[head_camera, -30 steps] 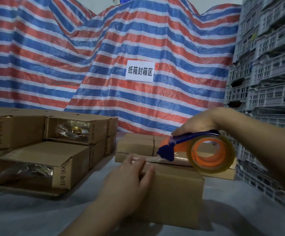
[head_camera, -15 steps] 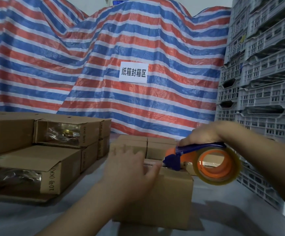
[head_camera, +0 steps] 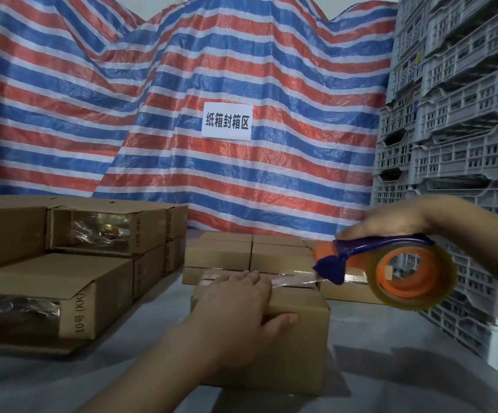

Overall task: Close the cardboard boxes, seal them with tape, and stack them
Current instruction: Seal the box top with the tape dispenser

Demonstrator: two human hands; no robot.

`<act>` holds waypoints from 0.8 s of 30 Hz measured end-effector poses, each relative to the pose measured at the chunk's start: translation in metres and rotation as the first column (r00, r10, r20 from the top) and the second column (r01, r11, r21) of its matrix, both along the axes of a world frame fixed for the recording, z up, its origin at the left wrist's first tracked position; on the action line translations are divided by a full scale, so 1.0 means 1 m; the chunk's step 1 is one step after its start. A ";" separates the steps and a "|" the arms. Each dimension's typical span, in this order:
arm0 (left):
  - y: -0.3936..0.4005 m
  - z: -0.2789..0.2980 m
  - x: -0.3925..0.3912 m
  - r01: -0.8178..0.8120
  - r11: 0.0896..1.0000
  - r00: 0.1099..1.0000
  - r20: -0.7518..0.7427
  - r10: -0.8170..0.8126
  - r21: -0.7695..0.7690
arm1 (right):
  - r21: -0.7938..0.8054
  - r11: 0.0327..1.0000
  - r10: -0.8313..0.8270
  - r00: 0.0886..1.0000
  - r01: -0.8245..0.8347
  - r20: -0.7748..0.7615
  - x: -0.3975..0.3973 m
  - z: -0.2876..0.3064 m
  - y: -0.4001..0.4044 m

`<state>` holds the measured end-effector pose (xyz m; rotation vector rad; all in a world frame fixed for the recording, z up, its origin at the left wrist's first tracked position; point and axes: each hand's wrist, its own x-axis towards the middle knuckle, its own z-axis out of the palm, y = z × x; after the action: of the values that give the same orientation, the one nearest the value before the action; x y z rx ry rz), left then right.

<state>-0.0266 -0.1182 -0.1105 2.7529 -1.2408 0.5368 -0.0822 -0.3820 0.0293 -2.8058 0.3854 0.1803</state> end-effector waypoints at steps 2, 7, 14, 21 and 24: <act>-0.001 0.001 -0.001 0.005 1.000 1.000 -0.010 -0.005 -0.006 | -0.045 0.999 -0.017 1.000 0.018 0.025 -0.002 -0.013 -0.010; -0.003 0.006 -0.004 -0.019 0.996 0.994 -0.107 0.009 -0.085 | -0.004 0.999 0.040 0.996 -0.040 0.075 0.000 -0.037 -0.016; -0.049 0.010 -0.022 0.124 0.992 0.988 -0.096 -0.124 -0.012 | -0.019 0.998 0.063 0.996 -0.062 0.067 -0.006 -0.042 -0.017; -0.048 0.003 -0.015 0.141 0.990 0.990 -0.020 -0.141 0.010 | 0.172 0.983 0.066 0.998 -0.068 0.020 -0.025 -0.022 -0.036; -0.047 -0.001 -0.015 0.162 0.987 0.987 -0.005 -0.163 -0.017 | 0.155 0.988 0.025 1.000 -0.023 -0.010 -0.040 -0.004 -0.037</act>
<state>-0.0418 -0.1652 -0.1116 2.6066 -1.4361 0.5204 -0.1226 -0.4188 0.0252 -2.6587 0.3262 0.2230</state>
